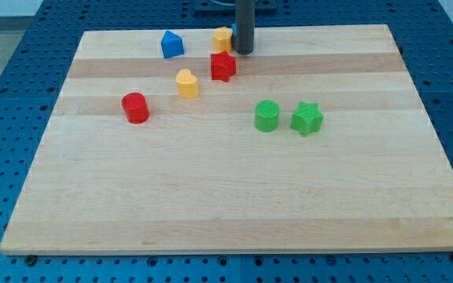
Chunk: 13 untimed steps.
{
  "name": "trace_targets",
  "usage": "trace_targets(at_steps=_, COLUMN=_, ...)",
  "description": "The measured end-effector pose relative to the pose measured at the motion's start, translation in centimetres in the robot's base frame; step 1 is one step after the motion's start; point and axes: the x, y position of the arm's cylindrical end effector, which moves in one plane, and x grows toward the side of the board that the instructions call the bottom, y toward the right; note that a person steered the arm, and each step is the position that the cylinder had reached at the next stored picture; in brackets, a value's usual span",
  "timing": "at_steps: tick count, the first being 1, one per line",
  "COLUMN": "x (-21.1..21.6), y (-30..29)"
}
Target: Slightly move the yellow heart diagonal to the bottom left of the yellow hexagon
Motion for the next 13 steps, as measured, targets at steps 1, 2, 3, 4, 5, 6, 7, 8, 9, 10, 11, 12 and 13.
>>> trace_targets(at_steps=1, x=0.3, y=-1.2)
trace_targets(at_steps=2, x=1.1, y=-2.5)
trace_targets(at_steps=3, x=1.2, y=-3.7)
trace_targets(at_steps=4, x=1.7, y=-4.1)
trace_targets(at_steps=5, x=3.3, y=-3.3)
trace_targets(at_steps=6, x=5.3, y=-2.9)
trace_targets(at_steps=7, x=7.0, y=-2.8)
trace_targets(at_steps=8, x=9.4, y=-2.8)
trace_targets(at_steps=9, x=11.3, y=-2.8)
trace_targets(at_steps=10, x=13.0, y=-2.8)
trace_targets(at_steps=11, x=13.9, y=-2.8)
trace_targets(at_steps=12, x=13.9, y=-3.7)
trace_targets(at_steps=13, x=12.6, y=-6.1)
